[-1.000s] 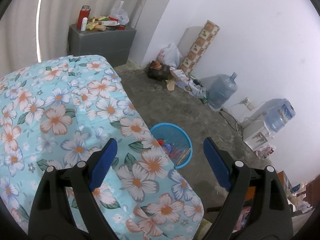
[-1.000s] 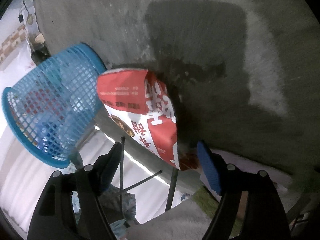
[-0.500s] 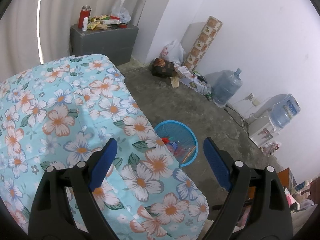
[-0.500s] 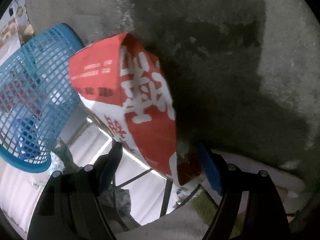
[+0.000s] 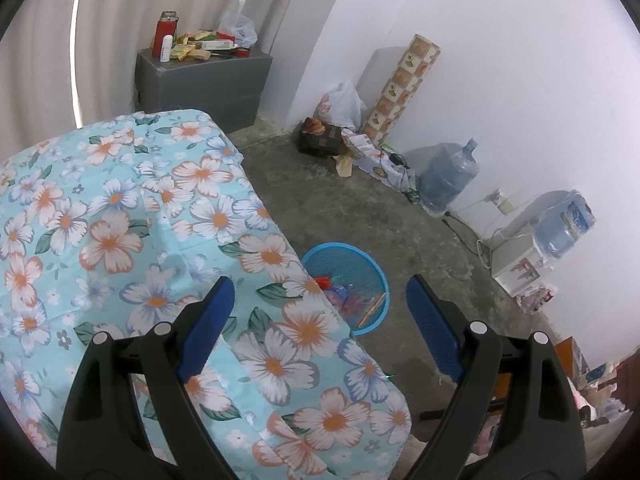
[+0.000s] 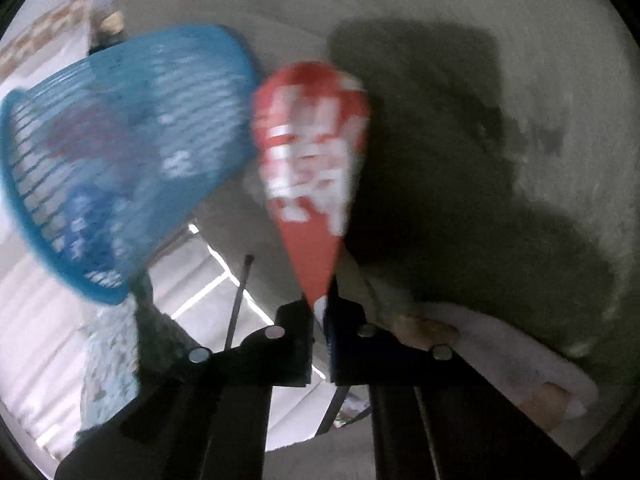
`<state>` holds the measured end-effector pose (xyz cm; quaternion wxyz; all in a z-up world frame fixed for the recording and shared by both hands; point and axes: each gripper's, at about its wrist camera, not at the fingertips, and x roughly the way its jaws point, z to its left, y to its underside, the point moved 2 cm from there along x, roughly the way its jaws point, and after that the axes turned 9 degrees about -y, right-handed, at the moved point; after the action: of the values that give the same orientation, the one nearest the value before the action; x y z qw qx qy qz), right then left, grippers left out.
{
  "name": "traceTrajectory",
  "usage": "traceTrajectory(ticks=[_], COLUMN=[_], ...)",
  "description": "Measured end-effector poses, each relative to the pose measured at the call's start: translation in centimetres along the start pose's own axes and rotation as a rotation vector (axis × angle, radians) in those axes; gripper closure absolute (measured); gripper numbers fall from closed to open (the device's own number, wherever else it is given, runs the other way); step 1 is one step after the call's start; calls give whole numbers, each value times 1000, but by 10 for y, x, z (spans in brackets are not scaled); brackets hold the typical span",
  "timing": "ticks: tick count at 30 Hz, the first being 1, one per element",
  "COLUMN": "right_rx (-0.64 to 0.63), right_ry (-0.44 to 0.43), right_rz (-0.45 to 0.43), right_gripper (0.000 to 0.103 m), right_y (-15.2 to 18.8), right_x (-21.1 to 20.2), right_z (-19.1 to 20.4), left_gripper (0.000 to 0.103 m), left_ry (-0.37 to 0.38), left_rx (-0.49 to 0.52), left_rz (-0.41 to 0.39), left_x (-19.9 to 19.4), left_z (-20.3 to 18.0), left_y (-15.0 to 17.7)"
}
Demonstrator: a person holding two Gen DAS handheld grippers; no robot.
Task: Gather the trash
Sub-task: 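Lower the right tool over the wastebasket and open it to drop the bag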
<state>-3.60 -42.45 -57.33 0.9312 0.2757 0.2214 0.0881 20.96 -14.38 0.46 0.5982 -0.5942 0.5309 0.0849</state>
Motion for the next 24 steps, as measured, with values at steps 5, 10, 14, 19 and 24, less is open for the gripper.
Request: traceTrajectory(ticks=[5, 10, 14, 19, 24], right_rx=[-147, -392, -767, -1257, -1652], right_ry=[-6, 85, 259, 512, 849], right_rz=[-97, -305, -395, -355, -224], right_gripper=[101, 101, 101, 101, 101], right_y=[5, 18, 65, 127, 165], right_x=[-60, -145, -164, -108, 2], right_z=[60, 152, 260, 358, 365], left_gripper=[20, 20, 20, 20, 20], left_ry=[36, 63, 69, 53, 23], left_rx=[5, -11, -40, -53, -74], left_rz=[-32, -70, -88, -120, -125], left_x=[-9, -21, -29, -41, -46], left_z=[-4, 3, 15, 32, 50], left_y=[-1, 1, 4, 10, 14])
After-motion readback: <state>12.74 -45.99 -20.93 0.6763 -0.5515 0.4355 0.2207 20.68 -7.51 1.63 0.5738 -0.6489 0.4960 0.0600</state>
